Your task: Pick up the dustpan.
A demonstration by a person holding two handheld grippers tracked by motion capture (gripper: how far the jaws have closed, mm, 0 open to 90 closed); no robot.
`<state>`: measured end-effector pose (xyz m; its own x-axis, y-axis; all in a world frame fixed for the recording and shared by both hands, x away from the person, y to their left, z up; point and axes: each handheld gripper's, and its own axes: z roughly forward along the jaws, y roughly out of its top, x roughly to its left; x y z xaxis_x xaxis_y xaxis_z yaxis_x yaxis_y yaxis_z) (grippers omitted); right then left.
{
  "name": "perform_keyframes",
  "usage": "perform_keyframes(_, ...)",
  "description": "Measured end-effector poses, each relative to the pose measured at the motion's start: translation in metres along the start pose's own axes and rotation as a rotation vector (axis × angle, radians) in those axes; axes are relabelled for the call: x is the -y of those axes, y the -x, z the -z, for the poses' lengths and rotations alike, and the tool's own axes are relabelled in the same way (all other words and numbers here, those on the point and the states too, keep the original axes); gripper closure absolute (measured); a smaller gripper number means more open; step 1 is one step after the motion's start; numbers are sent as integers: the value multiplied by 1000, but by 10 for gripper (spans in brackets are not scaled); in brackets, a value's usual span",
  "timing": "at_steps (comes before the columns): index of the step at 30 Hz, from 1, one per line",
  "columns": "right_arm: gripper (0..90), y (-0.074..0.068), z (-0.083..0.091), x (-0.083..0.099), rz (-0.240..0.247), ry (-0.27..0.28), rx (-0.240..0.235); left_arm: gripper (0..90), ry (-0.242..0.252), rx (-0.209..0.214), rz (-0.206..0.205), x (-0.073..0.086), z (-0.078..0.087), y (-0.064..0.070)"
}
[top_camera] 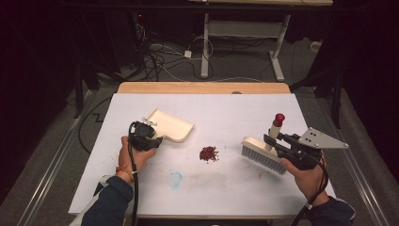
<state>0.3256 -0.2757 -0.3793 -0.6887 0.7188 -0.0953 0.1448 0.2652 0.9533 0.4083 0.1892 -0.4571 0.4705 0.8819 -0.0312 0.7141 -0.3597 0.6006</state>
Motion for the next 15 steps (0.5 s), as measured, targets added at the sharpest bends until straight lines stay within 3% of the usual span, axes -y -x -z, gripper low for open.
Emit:
perform_keyframes(7,701,-1,-2,-1,13,4,2,640,33,-10,-18,1,18,-3)
perform_keyframes(15,701,1,-1,0,-4,9,4,640,66,14,-62,11,41,-1)
